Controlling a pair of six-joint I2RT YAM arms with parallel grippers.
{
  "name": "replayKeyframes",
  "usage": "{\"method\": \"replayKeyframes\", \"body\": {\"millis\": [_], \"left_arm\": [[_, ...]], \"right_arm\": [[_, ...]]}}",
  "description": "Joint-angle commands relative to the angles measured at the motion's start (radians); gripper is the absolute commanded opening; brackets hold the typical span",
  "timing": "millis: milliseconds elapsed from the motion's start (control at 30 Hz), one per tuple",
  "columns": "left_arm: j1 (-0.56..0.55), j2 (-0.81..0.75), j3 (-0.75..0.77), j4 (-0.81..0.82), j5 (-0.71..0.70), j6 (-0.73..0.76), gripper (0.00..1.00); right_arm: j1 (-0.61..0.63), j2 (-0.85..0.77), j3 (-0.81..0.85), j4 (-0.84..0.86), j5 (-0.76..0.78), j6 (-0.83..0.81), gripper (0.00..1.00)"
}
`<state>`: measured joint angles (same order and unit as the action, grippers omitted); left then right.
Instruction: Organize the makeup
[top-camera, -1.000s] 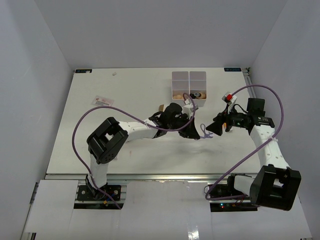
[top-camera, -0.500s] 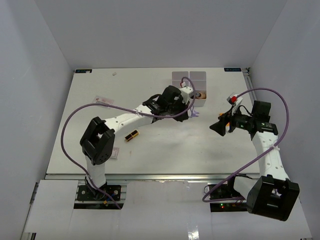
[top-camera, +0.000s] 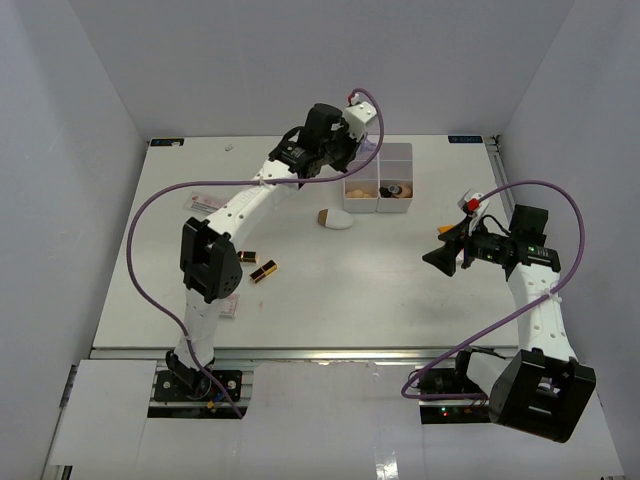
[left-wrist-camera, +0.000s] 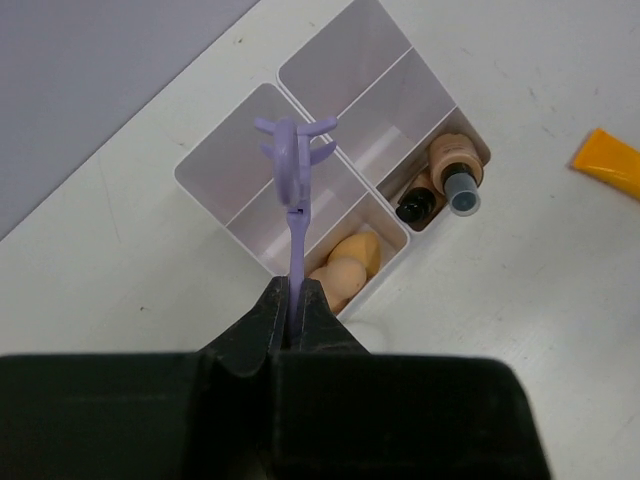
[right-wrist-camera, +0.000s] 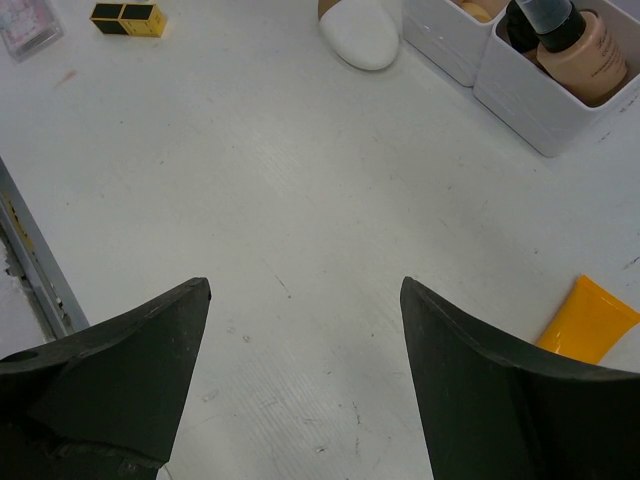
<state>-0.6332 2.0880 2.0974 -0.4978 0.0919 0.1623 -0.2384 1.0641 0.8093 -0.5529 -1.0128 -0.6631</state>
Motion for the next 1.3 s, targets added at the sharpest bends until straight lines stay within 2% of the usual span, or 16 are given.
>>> {"method": "replayKeyframes", "body": {"millis": [0,600,1267], "left_arm": [[-0.007,0.069,0.065,-0.057,-0.033,0.105,0.01],[-0.007,0.159,0.061,-0.013,-0.051,0.201,0.05],[-0.007,0.188,0.066,0.015,-0.059,0.232,0.09]], "right_arm": [[-0.015,-0.008,0.01,-0.015,-0.042,-0.029,0.83],[-0.039,0.017,0.008,-0.025,-0.056,-0.039,0.83],[-0.048,0.024,0.001,-0.025,-0.077,-0.042,0.83]]}}
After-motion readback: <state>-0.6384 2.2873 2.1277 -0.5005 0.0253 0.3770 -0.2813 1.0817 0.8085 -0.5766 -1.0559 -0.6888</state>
